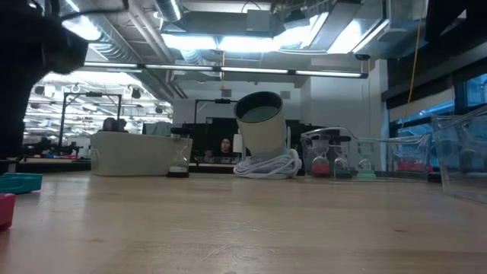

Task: Pick & Place Office items
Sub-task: Put the white digital clock into the bottom transparent bin

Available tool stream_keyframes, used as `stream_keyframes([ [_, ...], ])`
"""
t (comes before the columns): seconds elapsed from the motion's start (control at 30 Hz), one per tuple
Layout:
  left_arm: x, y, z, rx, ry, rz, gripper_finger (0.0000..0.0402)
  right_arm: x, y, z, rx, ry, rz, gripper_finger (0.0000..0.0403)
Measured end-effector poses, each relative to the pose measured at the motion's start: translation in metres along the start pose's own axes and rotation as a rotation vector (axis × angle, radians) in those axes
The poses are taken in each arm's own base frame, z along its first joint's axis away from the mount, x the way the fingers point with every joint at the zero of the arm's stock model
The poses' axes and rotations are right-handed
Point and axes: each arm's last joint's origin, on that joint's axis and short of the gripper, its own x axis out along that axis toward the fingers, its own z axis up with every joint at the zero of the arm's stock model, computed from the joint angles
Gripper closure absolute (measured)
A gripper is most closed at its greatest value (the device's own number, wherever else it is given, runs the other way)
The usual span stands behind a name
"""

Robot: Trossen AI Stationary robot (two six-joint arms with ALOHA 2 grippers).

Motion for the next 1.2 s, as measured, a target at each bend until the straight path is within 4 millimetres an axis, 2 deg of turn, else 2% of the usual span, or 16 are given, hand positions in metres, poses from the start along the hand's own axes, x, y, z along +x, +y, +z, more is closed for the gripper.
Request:
stream_keyframes([
  [0.27,0.027,-0.005,0.004,0.006,0.058,0.11,0.0142,0.0,0.0,0.0,0.001,0.0,0.0,0.0122],
  [0.6,0.028,-0.006,0.008,0.07,0.059,0.107,0.0146,0.0,0.0,0.001,-0.015,-0.026,-0.006,0.0122],
  [0.73,0.028,-0.006,0.007,0.098,0.073,0.103,0.0168,0.0,0.0,0.001,-0.02,-0.026,-0.004,0.0122],
  [1.03,0.028,-0.006,0.009,0.164,0.08,0.1,0.0248,0.0,0.001,0.001,-0.018,-0.029,-0.002,0.0122],
  [1.2,0.019,-0.012,0.017,0.248,0.073,0.074,0.0258,0.0,0.001,0.002,0.011,-0.052,-0.005,0.0122],
])
